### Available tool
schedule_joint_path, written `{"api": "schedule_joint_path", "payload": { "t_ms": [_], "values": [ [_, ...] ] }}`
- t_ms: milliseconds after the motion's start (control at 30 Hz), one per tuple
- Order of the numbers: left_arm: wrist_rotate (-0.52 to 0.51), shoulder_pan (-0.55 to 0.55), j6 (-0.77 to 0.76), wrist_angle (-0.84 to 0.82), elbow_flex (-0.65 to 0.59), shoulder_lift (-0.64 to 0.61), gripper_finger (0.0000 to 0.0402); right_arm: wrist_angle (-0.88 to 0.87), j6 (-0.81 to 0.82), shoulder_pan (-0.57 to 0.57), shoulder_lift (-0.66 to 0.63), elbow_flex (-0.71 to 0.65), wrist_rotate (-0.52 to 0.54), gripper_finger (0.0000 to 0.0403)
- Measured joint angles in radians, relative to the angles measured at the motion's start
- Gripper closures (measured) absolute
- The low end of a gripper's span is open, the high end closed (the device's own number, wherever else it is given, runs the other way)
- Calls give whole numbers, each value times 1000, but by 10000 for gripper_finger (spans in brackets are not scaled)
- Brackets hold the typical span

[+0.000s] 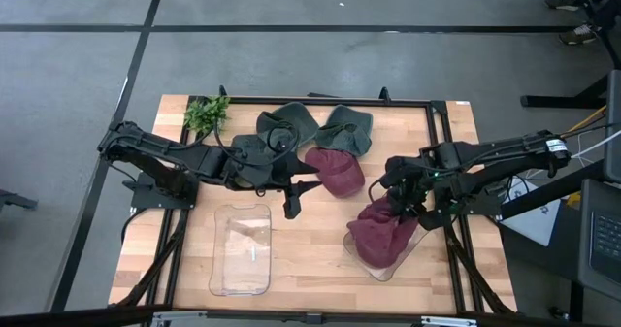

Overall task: Pick & Place hat
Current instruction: Put the left red cap into the right transparent bin

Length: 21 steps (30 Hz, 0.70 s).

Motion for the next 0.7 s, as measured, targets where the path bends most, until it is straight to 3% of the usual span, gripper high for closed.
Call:
{"api": "schedule_joint_path", "payload": {
  "t_ms": [367,533,700],
  "values": [
    [-1,1,0,0,0,0,258,3,42,0,0,0,1,217],
    [-1,1,0,0,0,0,258,-4,47,0,0,31,94,198],
    [-1,1,0,0,0,0,258,-24,66,0,0,139,104,196]
  ]
}}
